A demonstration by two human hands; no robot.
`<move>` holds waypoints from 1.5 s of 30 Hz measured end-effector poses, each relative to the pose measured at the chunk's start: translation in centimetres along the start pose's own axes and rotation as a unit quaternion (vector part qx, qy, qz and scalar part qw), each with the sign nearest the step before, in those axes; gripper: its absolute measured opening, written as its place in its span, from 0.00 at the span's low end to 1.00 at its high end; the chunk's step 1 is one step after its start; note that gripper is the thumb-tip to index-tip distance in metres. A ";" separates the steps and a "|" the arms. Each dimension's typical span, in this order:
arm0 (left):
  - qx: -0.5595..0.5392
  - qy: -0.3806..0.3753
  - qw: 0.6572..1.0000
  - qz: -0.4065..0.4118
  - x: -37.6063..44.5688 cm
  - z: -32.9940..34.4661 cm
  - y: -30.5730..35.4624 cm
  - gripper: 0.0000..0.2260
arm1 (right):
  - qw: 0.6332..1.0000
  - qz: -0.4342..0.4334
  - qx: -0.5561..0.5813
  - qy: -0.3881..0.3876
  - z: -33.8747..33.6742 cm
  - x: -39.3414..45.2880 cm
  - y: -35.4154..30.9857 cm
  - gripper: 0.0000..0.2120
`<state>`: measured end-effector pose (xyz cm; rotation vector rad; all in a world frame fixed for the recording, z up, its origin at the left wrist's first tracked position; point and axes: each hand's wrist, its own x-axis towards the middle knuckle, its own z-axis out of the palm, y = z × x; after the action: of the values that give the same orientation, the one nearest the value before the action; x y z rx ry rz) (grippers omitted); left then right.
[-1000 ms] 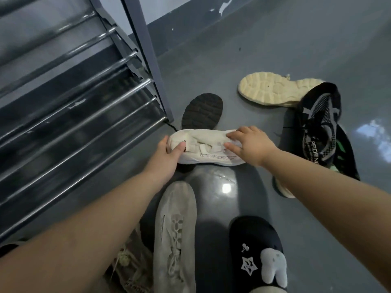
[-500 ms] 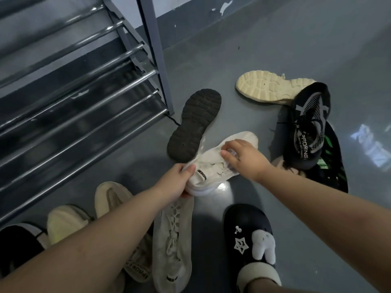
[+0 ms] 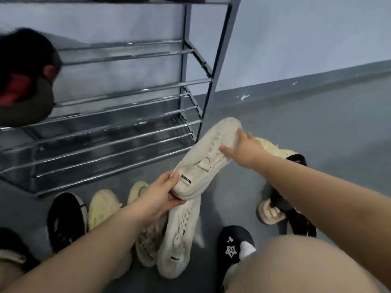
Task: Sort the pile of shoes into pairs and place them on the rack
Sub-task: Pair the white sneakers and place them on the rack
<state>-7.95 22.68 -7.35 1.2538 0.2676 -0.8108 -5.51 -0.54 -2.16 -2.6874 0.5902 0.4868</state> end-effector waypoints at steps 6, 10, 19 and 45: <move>-0.065 -0.027 0.997 0.029 -5.0 -0.5 2.0 0.15 | 0.958 0.100 0.266 -0.048 -5.0 -3.9 -5.7 0.26; -0.076 -0.061 0.995 0.020 -8.1 -1.3 2.4 0.15 | 0.917 0.078 0.390 -0.015 -6.8 -7.0 -8.2 0.13; 0.007 -0.020 1.000 -0.001 -10.3 -4.0 0.9 0.31 | 0.859 -0.015 0.512 -0.007 -1.0 -11.0 -10.4 0.15; 0.173 0.075 0.980 -0.068 -6.8 -4.1 -9.8 0.19 | 0.710 0.124 0.663 -0.206 17.9 -16.3 -3.5 0.16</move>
<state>-18.32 28.37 -11.84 1.6405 0.3476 -0.9075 -22.43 15.04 -10.61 -1.0763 0.7433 0.4342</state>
